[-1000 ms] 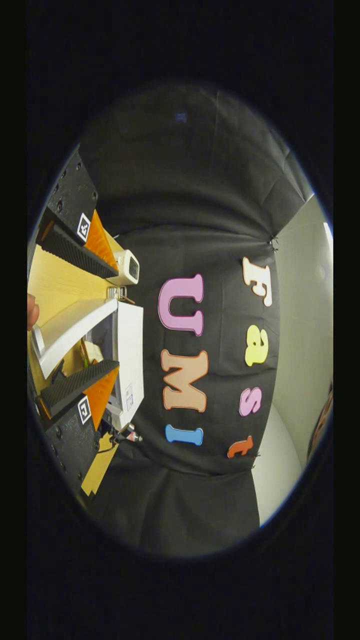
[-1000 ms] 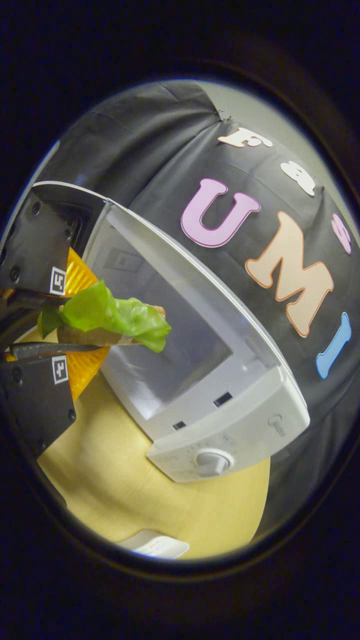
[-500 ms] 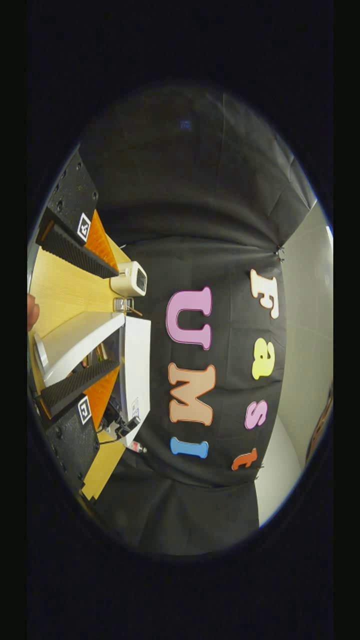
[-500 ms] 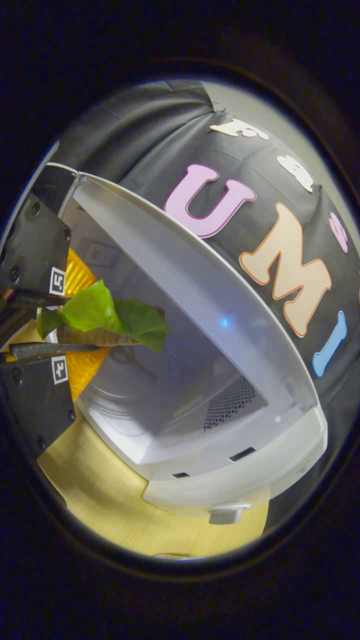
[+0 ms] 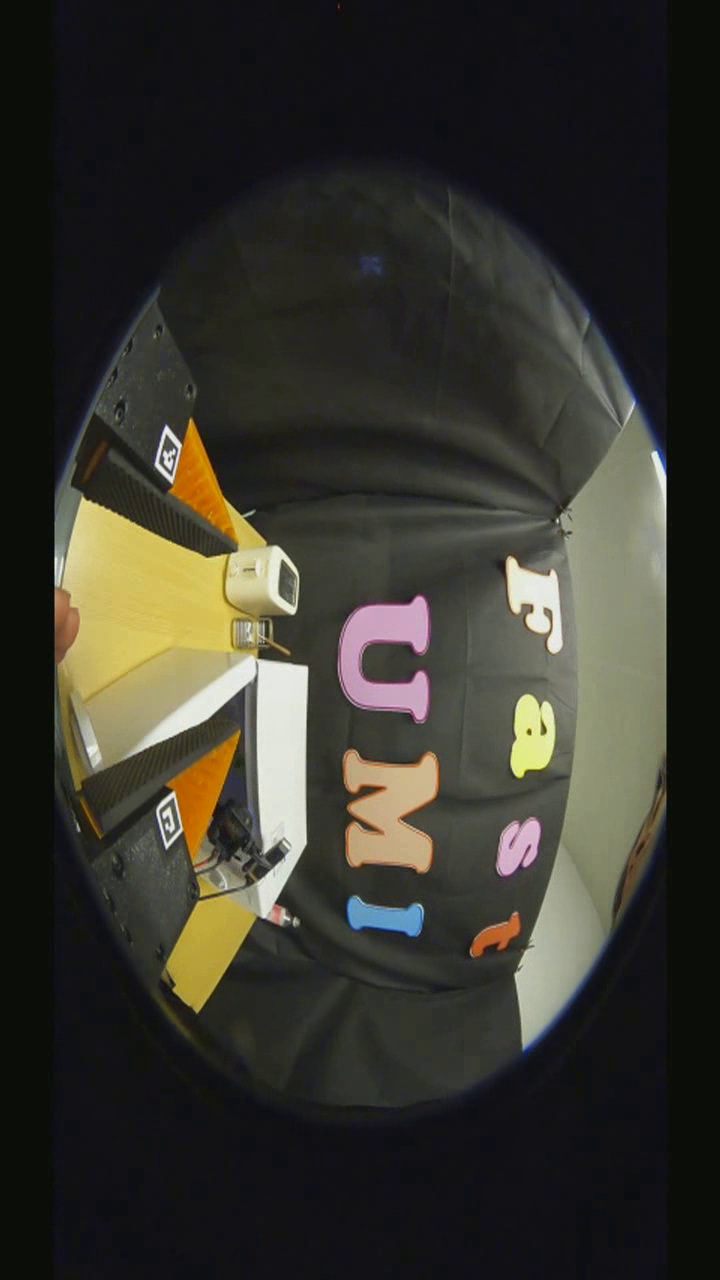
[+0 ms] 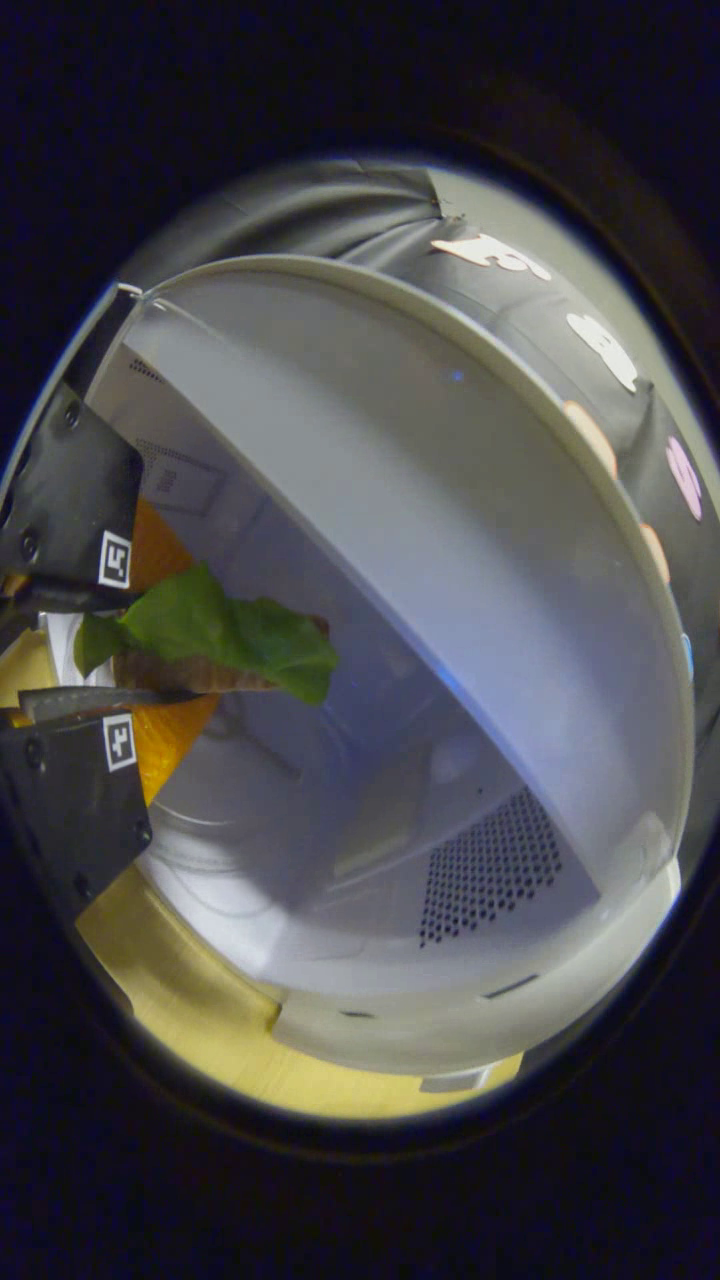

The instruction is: Open the microwave oven with the left hand, put the food in, and close the microwave oven.

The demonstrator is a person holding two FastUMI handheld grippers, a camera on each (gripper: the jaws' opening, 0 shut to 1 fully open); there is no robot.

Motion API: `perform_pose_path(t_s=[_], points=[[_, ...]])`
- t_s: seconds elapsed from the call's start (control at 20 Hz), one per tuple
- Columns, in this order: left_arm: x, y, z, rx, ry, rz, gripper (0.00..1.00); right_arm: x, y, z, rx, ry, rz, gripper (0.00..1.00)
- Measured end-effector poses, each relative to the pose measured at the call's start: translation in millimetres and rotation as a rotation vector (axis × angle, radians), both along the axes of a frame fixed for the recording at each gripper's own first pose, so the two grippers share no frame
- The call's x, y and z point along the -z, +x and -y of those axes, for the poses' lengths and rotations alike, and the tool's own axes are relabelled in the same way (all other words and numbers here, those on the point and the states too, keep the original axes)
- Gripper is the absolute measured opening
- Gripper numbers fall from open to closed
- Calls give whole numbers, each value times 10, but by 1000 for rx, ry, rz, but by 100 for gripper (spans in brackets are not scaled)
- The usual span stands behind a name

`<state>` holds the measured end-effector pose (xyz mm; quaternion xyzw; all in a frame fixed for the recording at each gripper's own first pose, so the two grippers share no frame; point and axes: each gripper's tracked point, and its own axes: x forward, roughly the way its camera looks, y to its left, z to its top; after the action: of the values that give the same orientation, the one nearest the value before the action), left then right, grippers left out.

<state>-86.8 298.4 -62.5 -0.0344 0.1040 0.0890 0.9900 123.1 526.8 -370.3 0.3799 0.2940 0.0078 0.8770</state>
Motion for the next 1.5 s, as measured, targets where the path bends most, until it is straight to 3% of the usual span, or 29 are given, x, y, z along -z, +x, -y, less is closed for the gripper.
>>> perform_pose_path(t_s=[0.05, 0.15, 0.25, 0.6, 1.0, 1.2, 1.25, 1.3, 1.5], points=[[-9, -6, -12, -3, -2, 2, 96, -13, 11, -12, -14, -11, 10, 30], [-27, -3, -4, -2, -5, 7, 96, 33, 25, 26, -27, -53, 15, 34], [-15, 12, 3, -1, 0, 11, 94, 251, 37, 107, -62, -161, -31, 41], [-61, 16, 47, 6, -3, 32, 94, 365, -1, 278, -177, -366, -4, 100], [-135, -87, 102, -1, 15, 42, 94, 18, -90, 395, -335, -566, 180, 94], [-127, -138, 163, 2, 4, 38, 94, -229, -127, 396, -364, -552, 261, 94], [-138, -153, 175, 1, 6, 40, 94, -277, -148, 409, -367, -551, 271, 100], [-140, -180, 188, 1, 12, 41, 96, -323, -183, 430, -379, -552, 280, 94], [-111, -295, 183, -10, 40, 37, 95, -501, -499, 561, -446, -579, 319, 95]])
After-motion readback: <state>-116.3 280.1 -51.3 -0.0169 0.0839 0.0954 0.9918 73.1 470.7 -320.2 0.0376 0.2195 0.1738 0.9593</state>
